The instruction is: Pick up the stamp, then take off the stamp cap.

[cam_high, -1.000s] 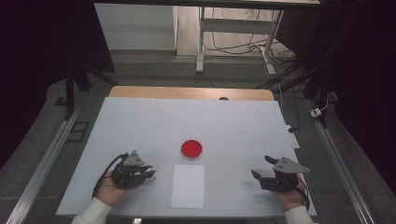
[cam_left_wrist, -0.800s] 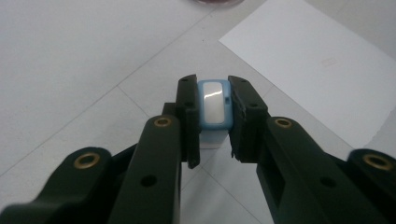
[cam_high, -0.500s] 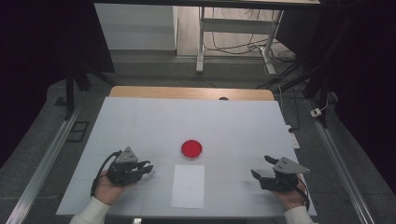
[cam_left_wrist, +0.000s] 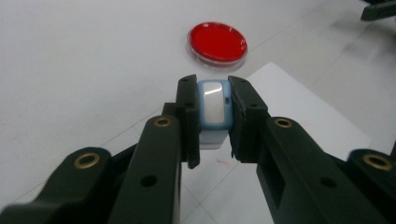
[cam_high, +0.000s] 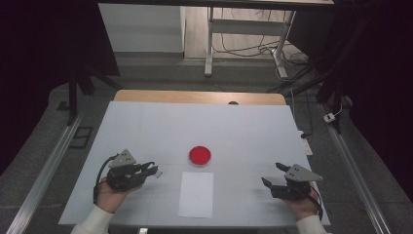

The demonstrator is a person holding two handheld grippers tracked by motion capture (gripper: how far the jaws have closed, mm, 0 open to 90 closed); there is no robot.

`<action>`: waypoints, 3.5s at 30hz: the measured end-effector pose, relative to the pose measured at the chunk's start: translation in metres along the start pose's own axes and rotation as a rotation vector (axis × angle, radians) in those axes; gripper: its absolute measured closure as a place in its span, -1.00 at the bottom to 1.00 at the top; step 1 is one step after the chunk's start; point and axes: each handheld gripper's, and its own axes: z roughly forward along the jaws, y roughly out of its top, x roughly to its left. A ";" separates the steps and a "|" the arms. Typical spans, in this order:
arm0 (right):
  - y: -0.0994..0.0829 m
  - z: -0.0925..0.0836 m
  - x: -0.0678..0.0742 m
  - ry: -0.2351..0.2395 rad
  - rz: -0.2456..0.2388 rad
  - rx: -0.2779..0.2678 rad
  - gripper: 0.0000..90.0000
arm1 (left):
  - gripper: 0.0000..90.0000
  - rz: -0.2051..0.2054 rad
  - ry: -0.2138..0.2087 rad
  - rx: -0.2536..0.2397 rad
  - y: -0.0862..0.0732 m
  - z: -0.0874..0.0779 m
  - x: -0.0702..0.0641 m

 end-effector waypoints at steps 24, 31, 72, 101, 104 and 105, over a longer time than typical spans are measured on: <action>0.001 0.000 0.001 -0.003 0.001 -0.004 -0.51 | 0.66 0.003 -0.047 -0.084 0.029 0.014 -0.014; 0.001 0.000 0.001 -0.003 0.005 -0.009 -0.51 | 0.66 0.022 -0.063 -0.091 0.039 0.019 -0.022; 0.003 0.001 0.003 -0.011 -0.002 -0.018 -0.51 | 0.66 0.050 -0.182 -0.090 0.066 0.062 -0.045; 0.032 0.016 0.029 -0.015 0.054 -0.061 -0.40 | 0.66 0.081 -0.250 -0.076 0.071 0.070 -0.052; 0.034 0.016 0.035 -0.007 0.059 -0.076 -0.38 | 0.66 0.083 -0.255 -0.076 0.071 0.071 -0.054; 0.034 0.016 0.035 -0.007 0.059 -0.076 -0.38 | 0.66 0.085 -0.256 -0.077 0.071 0.071 -0.054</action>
